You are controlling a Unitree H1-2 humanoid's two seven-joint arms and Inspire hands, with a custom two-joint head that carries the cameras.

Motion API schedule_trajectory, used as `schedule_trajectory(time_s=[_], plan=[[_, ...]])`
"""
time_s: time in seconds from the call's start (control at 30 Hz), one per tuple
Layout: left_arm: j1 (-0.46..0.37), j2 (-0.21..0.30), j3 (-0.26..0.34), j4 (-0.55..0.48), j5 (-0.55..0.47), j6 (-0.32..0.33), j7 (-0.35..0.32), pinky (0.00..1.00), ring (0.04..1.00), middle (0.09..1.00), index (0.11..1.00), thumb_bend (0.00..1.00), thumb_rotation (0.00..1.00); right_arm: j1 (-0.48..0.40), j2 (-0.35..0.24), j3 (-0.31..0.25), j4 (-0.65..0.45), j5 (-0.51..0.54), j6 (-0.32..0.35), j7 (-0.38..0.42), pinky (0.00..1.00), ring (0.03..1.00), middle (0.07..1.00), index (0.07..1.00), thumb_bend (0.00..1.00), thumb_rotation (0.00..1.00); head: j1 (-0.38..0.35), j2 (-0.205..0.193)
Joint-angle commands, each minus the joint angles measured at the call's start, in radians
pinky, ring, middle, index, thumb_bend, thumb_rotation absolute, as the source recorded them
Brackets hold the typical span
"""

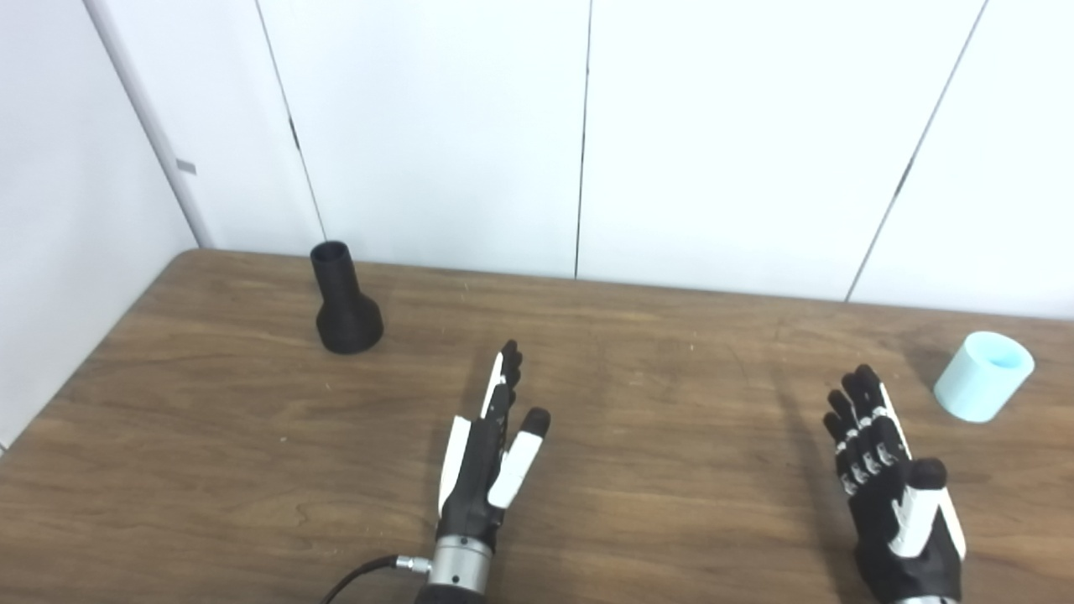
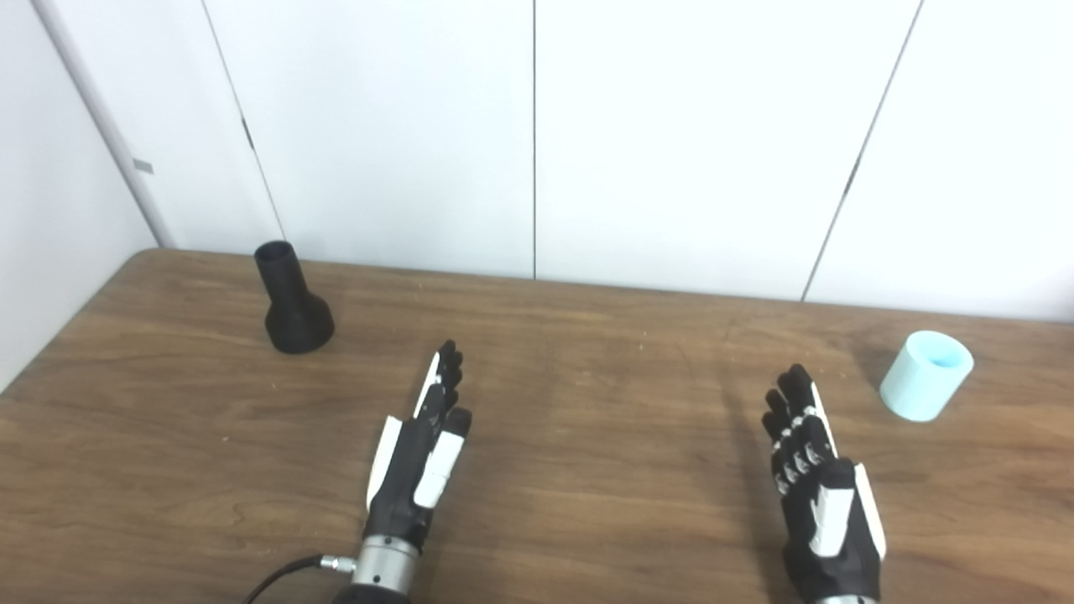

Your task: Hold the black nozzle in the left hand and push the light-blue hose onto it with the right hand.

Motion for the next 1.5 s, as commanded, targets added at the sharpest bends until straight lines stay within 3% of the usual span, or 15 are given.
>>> schedule_trajectory(time_s=[0.0, 0.2, 0.3, 0.53, 0.67, 0.77, 1.13, 1.3, 1.47], plan=[[0.012, -0.005, 0.001, 0.031, -0.003, -0.035, 0.01, 1.0, 1.0, 1.0, 1.0, 0.96, 1.0, 0.024, -0.004, -0.005, 0.044, -0.006, -0.043, 0.01, 1.0, 1.0, 1.0, 1.0, 0.71, 1.0, -0.004, 0.0], [-0.007, 0.026, 0.041, -0.016, 0.021, -0.055, 0.035, 1.0, 0.982, 0.97, 1.0, 0.97, 1.0, 0.03, 0.008, 0.005, 0.045, -0.02, -0.051, 0.005, 1.0, 1.0, 1.0, 1.0, 0.72, 1.0, -0.026, -0.004], [-0.032, 0.056, 0.066, -0.043, 0.079, -0.124, 0.072, 0.95, 0.947, 0.917, 0.997, 0.93, 1.0, 0.031, 0.012, 0.007, 0.047, -0.022, -0.054, 0.005, 1.0, 1.0, 1.0, 1.0, 0.72, 1.0, -0.029, -0.004], [-0.102, 0.159, 0.109, -0.137, 0.239, -0.252, 0.129, 0.86, 0.854, 0.778, 0.935, 0.91, 0.81, 0.033, 0.018, 0.014, 0.053, -0.03, -0.063, 0.005, 1.0, 1.0, 1.0, 1.0, 0.72, 1.0, -0.039, -0.006], [-0.137, 0.238, 0.151, -0.185, 0.343, -0.296, 0.157, 0.94, 0.853, 0.767, 0.9, 0.91, 0.78, 0.032, 0.018, 0.017, 0.058, -0.036, -0.066, 0.007, 1.0, 1.0, 1.0, 1.0, 0.72, 1.0, -0.036, -0.007], [-0.148, 0.267, 0.197, -0.199, 0.368, -0.295, 0.171, 0.99, 0.864, 0.8, 0.891, 0.93, 0.75, 0.03, 0.016, 0.018, 0.059, -0.037, -0.064, 0.008, 1.0, 1.0, 1.0, 1.0, 0.73, 1.0, -0.031, -0.009], [-0.217, 0.341, 0.351, -0.011, 0.312, -0.309, 0.276, 0.94, 0.877, 0.837, 0.905, 0.93, 0.74, 0.025, 0.013, 0.018, 0.057, -0.045, -0.055, 0.002, 1.0, 1.0, 1.0, 1.0, 0.71, 1.0, -0.023, -0.002], [-0.257, 0.368, 0.38, 0.051, 0.313, -0.276, 0.296, 0.89, 0.888, 0.834, 0.904, 0.94, 0.73, 0.027, 0.015, 0.016, 0.054, -0.048, -0.055, 0.0, 1.0, 1.0, 1.0, 1.0, 0.71, 1.0, -0.023, 0.0], [-0.327, 0.44, 0.399, 0.139, 0.303, -0.24, 0.299, 0.82, 0.853, 0.845, 0.897, 0.91, 0.69, 0.027, 0.018, 0.015, 0.053, -0.051, -0.054, -0.004, 1.0, 1.0, 1.0, 1.0, 0.71, 1.0, -0.023, 0.004]])
